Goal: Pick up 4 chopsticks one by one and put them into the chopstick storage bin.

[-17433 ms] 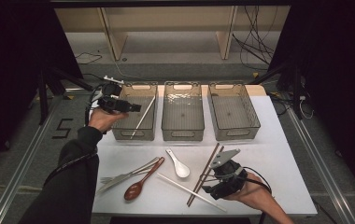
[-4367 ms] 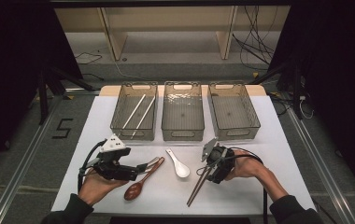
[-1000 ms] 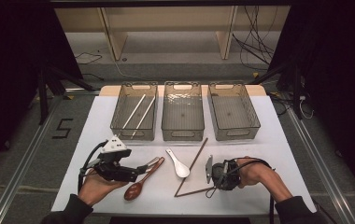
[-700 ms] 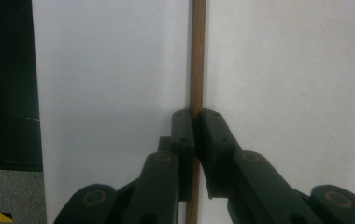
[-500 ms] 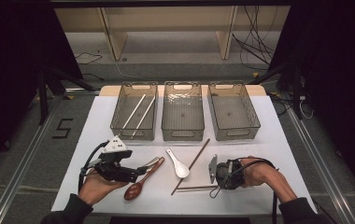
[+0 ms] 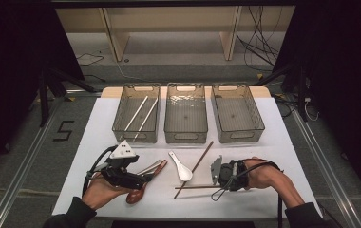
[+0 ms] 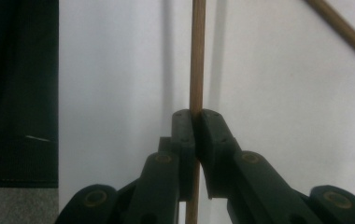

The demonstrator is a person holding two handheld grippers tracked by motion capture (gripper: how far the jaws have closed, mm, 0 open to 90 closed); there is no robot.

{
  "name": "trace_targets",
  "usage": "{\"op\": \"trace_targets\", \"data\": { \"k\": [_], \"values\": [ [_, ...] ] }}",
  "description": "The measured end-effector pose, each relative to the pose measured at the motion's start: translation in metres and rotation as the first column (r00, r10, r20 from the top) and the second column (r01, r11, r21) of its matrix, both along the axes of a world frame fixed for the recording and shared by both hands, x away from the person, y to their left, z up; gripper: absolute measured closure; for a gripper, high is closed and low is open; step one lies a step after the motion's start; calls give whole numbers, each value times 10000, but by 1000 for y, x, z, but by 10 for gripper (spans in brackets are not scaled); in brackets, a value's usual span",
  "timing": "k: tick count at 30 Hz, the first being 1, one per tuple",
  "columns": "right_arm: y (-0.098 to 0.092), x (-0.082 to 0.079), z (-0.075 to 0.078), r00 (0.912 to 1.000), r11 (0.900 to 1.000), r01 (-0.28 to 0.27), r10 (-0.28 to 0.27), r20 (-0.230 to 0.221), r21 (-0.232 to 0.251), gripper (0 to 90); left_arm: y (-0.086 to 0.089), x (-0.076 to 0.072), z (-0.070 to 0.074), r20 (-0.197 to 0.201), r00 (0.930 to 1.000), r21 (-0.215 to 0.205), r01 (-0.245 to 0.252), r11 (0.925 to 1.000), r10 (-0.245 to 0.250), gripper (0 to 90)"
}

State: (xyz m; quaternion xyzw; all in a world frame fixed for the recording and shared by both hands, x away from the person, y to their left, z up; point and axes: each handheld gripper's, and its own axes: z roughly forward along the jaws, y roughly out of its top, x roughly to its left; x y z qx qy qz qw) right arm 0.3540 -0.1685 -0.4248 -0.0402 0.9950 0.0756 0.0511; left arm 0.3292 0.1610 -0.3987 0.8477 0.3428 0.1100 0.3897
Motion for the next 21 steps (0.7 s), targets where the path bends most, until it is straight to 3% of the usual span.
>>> {"op": "trace_targets", "data": {
  "k": [11, 15, 21],
  "values": [
    [16, -6, 9, 9994, 9985, -69, 51, 332, 535, 852, -24, 0, -1, -281, 9941, 673, 1060, 9921, -1043, 160],
    [19, -7, 14, 9995, 9961, 274, -285, 120, 842, 852, -33, 3, -2, -403, 9911, 848, 1302, 9879, -1272, 161],
    [27, -13, 17, 10000, 9949, -2, 1, 6, 1011, 852, -47, 8, -3, -807, 9810, 998, 1840, 9779, -1763, 164]
  ]
}}
